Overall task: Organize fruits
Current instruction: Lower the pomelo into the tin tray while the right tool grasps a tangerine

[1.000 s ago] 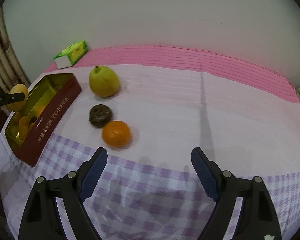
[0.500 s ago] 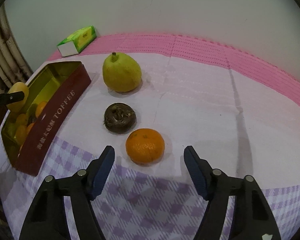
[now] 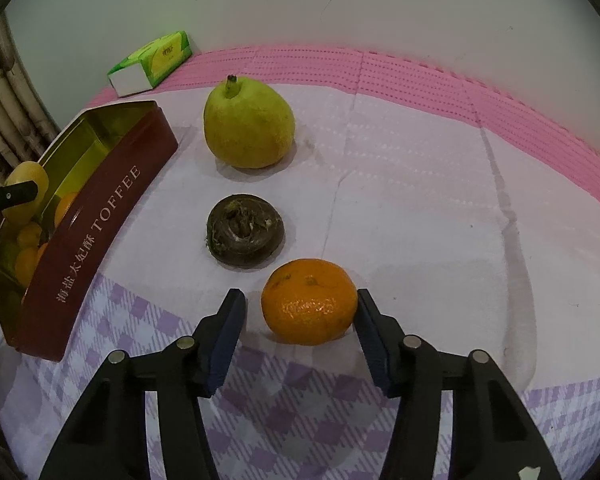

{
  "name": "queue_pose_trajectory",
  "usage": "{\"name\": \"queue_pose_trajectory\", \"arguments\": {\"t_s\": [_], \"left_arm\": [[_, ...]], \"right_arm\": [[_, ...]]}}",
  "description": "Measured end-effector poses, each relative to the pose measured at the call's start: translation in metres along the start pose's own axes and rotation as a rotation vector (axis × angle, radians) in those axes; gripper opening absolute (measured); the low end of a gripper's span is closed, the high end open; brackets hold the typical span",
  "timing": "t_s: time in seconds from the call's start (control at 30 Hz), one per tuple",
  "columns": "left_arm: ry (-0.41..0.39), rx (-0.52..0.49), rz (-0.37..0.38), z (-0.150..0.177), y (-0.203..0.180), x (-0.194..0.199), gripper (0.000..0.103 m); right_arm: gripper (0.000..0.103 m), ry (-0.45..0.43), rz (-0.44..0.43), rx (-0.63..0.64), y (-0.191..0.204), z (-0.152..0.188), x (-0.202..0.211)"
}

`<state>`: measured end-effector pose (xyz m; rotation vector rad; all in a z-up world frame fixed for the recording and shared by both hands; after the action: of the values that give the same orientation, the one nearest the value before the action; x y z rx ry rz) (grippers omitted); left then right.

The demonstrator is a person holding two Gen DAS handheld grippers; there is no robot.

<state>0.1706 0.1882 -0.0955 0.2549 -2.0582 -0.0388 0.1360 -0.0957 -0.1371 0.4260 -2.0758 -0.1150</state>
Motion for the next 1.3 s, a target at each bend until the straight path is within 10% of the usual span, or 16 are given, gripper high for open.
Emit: {"name": "queue_pose_trajectory", "arguments": {"t_s": [1.3], "left_arm": [[0.04,-0.031,-0.037,0.016,-0.004,-0.006,0.069]], "right_arm": [[0.041,-0.052,-0.111,0.081,0.064,-0.014,0.021]]}}
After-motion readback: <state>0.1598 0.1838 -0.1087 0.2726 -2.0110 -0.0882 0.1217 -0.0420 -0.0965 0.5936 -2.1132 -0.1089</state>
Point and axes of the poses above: each gripper's, at about its wrist camera, not at the fingertips, and x roughly against the way its jaws point, y to its left, z to its underside, the point moved 10 cm from there along -x, roughly the way its jaws point, and after that the axes turned 15 degrees about -z, right-handed, at the moved point
